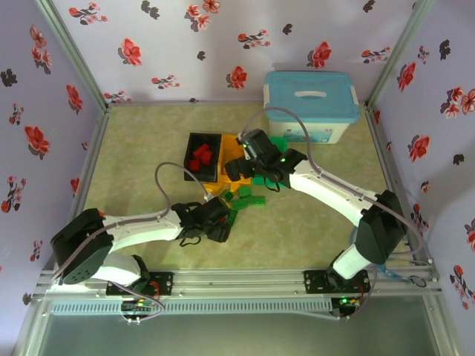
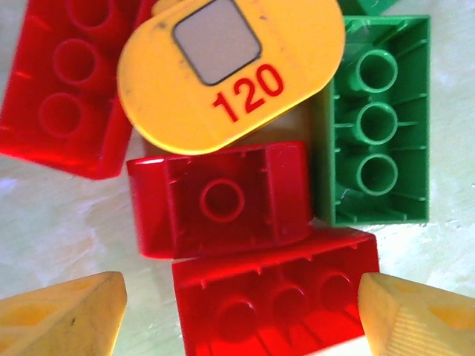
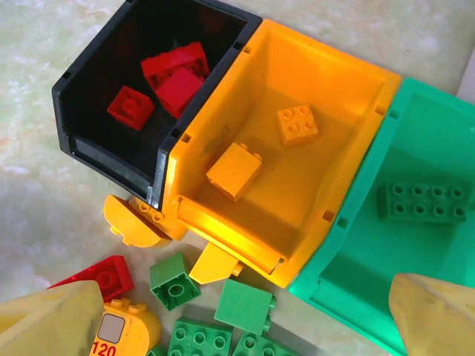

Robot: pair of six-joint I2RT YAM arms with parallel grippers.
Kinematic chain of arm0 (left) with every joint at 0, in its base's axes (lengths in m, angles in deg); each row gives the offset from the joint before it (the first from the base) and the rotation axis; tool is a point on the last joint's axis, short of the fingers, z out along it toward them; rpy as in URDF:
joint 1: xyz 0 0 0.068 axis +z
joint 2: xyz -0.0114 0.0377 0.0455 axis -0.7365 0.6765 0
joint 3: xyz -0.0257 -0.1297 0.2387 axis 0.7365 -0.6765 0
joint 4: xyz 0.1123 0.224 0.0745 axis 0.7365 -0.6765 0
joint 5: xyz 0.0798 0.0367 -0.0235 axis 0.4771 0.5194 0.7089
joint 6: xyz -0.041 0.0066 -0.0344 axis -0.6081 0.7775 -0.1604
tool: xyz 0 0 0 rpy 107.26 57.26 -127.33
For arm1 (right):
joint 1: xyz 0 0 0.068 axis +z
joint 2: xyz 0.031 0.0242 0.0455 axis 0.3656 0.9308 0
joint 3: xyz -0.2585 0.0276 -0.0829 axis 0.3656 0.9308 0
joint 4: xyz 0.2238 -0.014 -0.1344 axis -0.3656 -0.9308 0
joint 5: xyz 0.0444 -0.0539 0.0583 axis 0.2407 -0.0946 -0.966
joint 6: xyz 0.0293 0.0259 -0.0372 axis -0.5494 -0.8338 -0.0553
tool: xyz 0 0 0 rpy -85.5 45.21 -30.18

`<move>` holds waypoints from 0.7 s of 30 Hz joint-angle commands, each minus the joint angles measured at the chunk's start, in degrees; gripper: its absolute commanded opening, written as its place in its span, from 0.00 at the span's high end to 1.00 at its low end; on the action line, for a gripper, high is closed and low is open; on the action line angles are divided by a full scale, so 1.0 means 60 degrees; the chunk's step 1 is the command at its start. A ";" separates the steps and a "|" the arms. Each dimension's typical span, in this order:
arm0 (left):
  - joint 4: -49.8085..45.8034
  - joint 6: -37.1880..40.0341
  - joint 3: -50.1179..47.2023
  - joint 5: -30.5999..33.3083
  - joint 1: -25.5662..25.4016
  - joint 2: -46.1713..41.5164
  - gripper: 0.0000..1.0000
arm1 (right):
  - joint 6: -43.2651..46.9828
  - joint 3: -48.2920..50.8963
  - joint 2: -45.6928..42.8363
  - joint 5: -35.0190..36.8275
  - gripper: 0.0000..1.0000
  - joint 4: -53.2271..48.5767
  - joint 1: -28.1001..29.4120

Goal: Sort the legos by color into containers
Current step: Pick up the lego from the middle-left of the table.

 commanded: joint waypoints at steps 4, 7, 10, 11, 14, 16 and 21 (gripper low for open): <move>-0.0066 -0.0244 0.0404 -0.0102 -0.0081 0.0723 0.32 | -0.0679 0.0807 -0.0863 0.0104 0.01 0.1121 -0.0098; -0.0127 -0.0389 0.0374 -0.0007 -0.0101 0.0813 0.41 | -0.0768 0.1197 -0.1048 0.0144 0.01 0.1248 -0.0118; -0.0183 -0.0435 0.0392 -0.0006 -0.0115 0.0902 0.46 | -0.0884 0.1591 -0.1291 0.0147 0.01 0.1390 -0.0178; -0.0226 -0.0449 0.0403 -0.0021 -0.0136 0.0928 0.47 | -0.0928 0.1710 -0.1386 0.0148 0.01 0.1427 -0.0207; -0.0367 -0.0514 0.0475 -0.0019 -0.0207 0.0979 0.52 | -0.1017 0.2008 -0.1623 0.0155 0.01 0.1478 -0.0265; -0.0431 -0.0566 0.0499 -0.0010 -0.0286 0.0951 0.55 | -0.1069 0.2202 -0.1803 0.0188 0.01 0.1520 -0.0280; -0.0339 -0.0740 0.0409 0.0028 -0.0404 0.0579 0.46 | -0.1222 0.2566 -0.2244 0.0206 0.01 0.1586 -0.0281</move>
